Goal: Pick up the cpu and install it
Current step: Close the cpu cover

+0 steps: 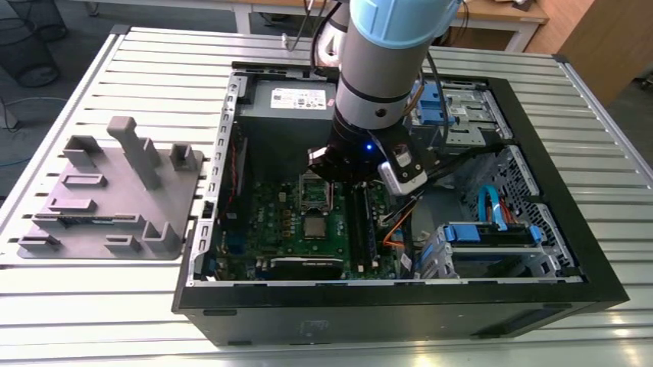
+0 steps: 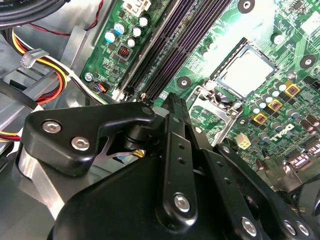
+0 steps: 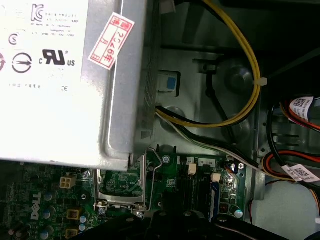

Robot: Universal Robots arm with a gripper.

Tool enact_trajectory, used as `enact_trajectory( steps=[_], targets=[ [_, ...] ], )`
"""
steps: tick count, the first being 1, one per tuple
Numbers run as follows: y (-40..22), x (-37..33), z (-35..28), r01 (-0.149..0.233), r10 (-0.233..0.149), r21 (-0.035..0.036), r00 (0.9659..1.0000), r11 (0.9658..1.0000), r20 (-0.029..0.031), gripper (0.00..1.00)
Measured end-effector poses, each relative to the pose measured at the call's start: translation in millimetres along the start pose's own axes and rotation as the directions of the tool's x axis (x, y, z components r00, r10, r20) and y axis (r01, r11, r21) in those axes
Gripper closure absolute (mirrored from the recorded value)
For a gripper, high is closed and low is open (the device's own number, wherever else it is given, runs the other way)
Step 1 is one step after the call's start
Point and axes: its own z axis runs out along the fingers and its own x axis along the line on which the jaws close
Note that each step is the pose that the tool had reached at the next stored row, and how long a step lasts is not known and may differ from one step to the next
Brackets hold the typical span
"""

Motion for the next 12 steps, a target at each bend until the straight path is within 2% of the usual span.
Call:
enact_trajectory(
  steps=[3,5,12],
  targets=[
    [0.4,0.0,0.0,0.000,0.000,0.0000,1.0000,1.0000,0.0000,0.89],
    [4.9,-0.3,0.3,0.000,0.000,0.0000,1.0000,1.0000,0.0000,0.89],
    [4.8,-0.3,1.0,0.000,0.000,-0.0021,1.0000,1.0000,0.0001,0.89]
  ],
)
